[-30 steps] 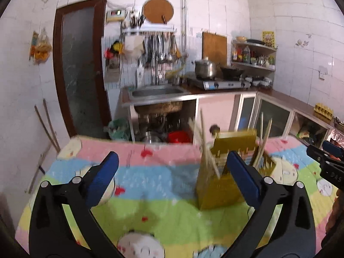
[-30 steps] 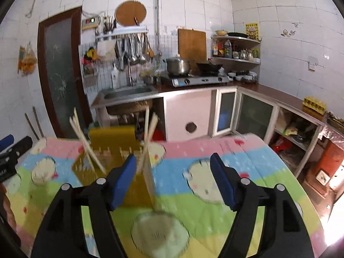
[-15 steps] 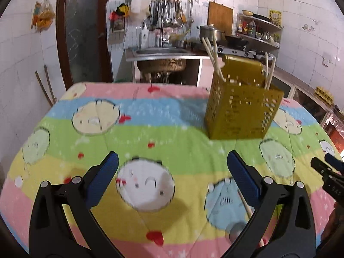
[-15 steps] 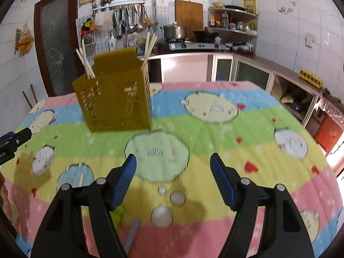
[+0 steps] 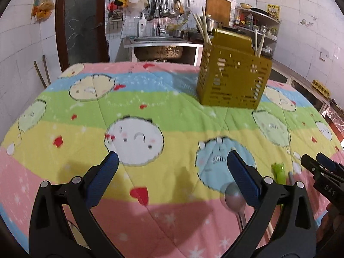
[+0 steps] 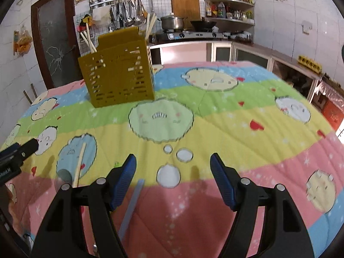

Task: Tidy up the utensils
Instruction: 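Move both open tools back over the spoons lying on the quilt, then close the right tool on the grey spoon handle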

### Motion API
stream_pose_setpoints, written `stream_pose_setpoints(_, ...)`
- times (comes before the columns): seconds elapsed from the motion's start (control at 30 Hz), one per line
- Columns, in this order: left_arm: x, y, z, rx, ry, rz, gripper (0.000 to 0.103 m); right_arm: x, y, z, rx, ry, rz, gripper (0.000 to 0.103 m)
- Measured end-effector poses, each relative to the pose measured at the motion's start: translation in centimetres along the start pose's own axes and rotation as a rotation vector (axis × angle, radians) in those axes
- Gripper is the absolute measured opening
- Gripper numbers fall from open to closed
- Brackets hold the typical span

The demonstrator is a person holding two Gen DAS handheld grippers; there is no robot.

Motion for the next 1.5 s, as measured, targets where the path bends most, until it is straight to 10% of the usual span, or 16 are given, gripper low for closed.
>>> stream_pose_setpoints(0.7, -2.1, 3.6, 0.9, 0.005, 0.009, -0.176, 0.098, -0.7, 2.9, -1.0, 0.036, 0.088, -0.103, 0.069)
stream_pose_setpoints(1.1, -2.2, 4.0, 1.1, 0.008, 0.017, -0.212, 0.098, -1.2, 3.6, -2.3, 0.08, 0.065, -0.143, 0.016)
stream_pose_setpoints(1.5, -1.8, 3.9, 2.3, 0.04, 0.051, -0.231, 0.098, -1.6, 2.5, -1.0, 0.118, 0.012, -0.164, 0.01)
Point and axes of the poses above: each gripper's, at about its wrist camera, not at the fingertips, and x roughly against the way its jaws point, z to its right, y to its underside, the point moved 7 cm from there along -x, roughly the way its jaws point, and after that the axes turned 12 degrees about -x, right-handed, at the moved point
